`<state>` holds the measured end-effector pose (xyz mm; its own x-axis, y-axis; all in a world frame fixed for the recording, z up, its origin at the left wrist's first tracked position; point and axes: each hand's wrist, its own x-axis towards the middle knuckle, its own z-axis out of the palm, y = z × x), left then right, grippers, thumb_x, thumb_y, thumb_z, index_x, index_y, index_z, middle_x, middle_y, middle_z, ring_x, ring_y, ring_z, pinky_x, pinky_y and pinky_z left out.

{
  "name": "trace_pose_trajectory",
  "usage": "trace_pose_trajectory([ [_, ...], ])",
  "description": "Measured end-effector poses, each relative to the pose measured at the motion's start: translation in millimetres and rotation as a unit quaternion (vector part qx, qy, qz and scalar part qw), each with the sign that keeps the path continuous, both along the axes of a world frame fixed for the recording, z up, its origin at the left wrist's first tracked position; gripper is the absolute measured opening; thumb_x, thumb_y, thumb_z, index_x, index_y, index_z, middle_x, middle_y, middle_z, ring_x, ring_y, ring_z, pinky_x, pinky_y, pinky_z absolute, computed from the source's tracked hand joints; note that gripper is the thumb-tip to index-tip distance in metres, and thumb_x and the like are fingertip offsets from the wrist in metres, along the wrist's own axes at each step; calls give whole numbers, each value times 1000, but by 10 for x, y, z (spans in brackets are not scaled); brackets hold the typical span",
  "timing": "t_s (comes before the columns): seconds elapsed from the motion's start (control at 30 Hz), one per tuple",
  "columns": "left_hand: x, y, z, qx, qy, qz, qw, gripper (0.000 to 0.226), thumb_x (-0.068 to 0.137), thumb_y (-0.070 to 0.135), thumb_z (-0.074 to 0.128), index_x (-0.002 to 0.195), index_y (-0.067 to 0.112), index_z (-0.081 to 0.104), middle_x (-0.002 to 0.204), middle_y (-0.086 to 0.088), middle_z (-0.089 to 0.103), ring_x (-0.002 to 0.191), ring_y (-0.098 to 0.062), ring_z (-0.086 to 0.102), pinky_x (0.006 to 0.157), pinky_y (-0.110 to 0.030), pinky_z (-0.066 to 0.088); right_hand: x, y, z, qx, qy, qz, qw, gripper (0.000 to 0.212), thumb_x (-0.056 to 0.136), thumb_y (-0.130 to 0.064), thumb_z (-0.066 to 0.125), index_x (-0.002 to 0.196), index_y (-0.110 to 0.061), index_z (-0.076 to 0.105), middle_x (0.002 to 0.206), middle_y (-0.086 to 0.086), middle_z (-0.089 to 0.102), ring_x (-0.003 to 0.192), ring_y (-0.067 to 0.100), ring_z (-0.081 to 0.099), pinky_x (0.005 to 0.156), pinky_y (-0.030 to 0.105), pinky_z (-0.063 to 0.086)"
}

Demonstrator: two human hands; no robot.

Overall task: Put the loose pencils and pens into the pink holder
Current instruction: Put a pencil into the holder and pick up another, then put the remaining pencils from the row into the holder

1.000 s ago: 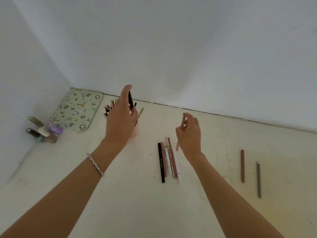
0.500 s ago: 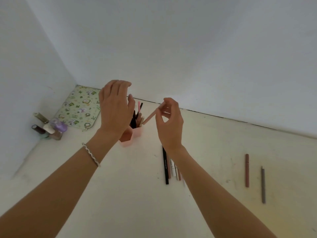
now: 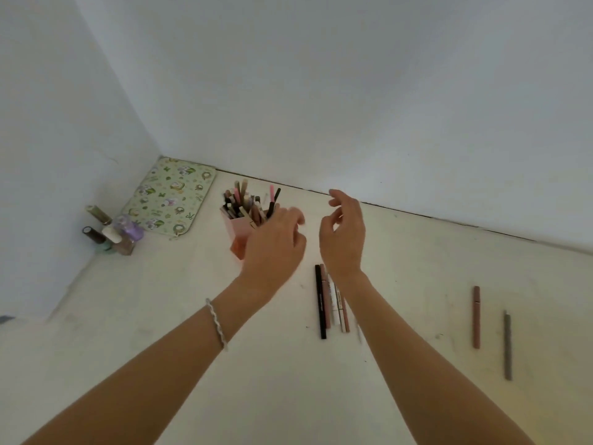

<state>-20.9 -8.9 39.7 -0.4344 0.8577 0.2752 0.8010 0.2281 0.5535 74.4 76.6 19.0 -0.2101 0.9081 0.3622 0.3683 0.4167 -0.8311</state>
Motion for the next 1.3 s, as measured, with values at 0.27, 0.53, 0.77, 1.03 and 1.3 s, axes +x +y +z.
trace_pose_trajectory([
  [0.27,727,192,-766,-349,-129,81,925,23,93,27,58,109,15,48,99,-4,61,74,-18,53,62,-30,41,796,203,-43,-71,-22,-66,995,40,80,5,49,106,-22,63,94,-10,60,73,-2,52,68,9,43],
  [0.53,757,331,-663,-271,-202,100,936,34,93,24,64,121,15,46,101,-5,64,83,-22,61,67,-33,46,1175,198,-324,-169,-113,-69,977,27,87,-3,50,105,-17,64,84,-7,62,70,9,56,68,25,47],
  [0.77,396,630,57,-14,-209,73,975,54,91,12,65,139,23,42,88,2,63,78,-17,65,74,-30,51,1171,32,-578,-297,-382,55,874,36,83,-10,57,119,-12,51,105,8,62,92,27,63,75,32,50],
  [1.03,-179,528,337,102,-87,98,986,47,89,10,63,129,26,43,107,1,50,69,-5,63,61,-18,50,852,178,-333,-142,-294,28,945,49,84,-3,52,132,-14,46,114,11,53,92,31,62,76,39,51],
  [1.3,-525,335,156,-30,160,55,985,34,89,13,67,120,11,52,103,-11,57,72,-31,62,59,-39,53,236,190,193,-56,50,-3,997,41,88,-9,56,122,-29,44,100,-11,53,80,11,58,71,21,51],
])
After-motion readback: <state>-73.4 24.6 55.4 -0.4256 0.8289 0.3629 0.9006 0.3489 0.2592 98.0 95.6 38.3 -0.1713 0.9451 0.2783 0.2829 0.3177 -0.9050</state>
